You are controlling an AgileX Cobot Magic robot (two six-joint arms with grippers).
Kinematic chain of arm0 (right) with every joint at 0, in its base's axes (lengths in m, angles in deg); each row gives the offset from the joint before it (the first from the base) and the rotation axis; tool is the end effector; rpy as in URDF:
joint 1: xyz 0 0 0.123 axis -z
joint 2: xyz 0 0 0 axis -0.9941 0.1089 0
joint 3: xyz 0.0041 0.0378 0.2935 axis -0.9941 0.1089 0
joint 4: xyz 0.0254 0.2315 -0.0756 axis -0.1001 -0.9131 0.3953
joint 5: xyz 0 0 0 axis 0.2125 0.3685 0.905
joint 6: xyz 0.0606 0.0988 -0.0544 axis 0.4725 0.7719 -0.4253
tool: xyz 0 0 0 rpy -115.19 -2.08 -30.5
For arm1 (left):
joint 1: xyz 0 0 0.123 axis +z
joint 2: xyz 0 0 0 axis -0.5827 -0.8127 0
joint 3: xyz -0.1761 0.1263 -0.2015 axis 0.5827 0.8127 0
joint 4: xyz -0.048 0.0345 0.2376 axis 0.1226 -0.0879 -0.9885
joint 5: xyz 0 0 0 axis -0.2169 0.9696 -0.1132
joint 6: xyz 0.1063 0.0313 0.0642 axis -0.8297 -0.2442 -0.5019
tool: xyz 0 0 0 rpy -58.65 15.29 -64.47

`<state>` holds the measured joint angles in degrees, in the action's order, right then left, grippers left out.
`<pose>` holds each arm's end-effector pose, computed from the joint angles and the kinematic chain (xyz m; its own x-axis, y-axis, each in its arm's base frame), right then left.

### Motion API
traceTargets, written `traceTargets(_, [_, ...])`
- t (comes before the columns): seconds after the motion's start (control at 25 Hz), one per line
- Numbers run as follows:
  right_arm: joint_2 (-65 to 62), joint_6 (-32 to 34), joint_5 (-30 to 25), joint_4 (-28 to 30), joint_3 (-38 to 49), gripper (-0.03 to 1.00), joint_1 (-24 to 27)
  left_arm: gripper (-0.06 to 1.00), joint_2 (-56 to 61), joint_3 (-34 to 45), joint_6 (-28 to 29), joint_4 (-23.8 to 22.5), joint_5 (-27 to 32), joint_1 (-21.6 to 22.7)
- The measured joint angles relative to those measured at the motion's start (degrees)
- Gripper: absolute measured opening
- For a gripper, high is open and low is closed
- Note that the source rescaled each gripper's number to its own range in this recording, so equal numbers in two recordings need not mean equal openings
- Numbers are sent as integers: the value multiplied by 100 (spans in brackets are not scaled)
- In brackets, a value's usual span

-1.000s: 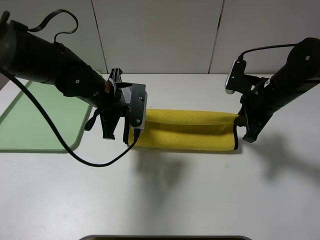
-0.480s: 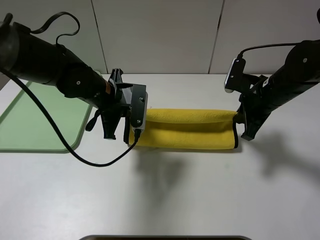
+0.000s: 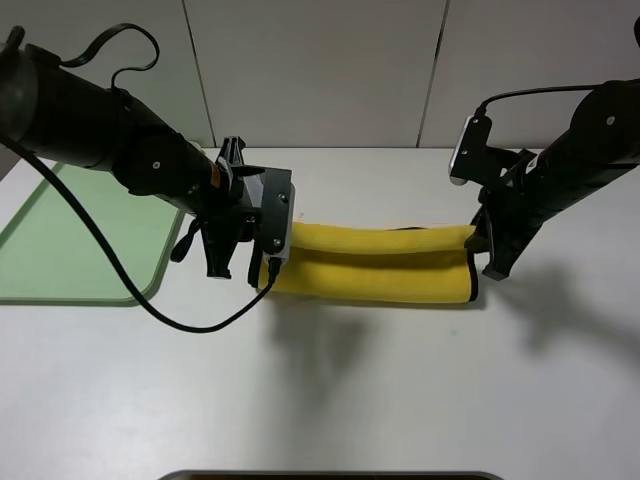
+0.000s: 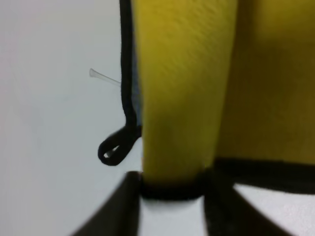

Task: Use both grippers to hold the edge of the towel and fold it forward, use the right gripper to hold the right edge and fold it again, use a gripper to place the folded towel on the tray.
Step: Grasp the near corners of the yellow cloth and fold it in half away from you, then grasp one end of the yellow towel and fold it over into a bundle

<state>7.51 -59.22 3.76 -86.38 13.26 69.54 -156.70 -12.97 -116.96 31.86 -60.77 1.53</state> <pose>0.3135 0.0841 0.1415 -0.2829 -0.9160 -0.2845 -0.8586 0.3740 -0.3506 0.3252 -0.2165 0.1398 0.2846 0.9337 -0.2172 0.7847 -0.0968 0.6123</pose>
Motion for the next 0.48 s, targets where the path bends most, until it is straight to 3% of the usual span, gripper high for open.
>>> traceTargets(0.08, [0, 0, 29, 12, 0, 75, 0, 52, 0, 0, 37, 0, 0, 8])
traceTargets(0.16, [0, 20, 97, 12, 0, 90, 0, 69, 0, 0, 61, 0, -14, 8])
traceTargets(0.28, [0, 25, 119, 12, 0, 98, 0, 90, 0, 0, 67, 0, -148, 8])
traceTargets(0.48, [0, 37, 126, 12, 0, 99, 0, 99, 0, 0, 82, 0, -186, 8])
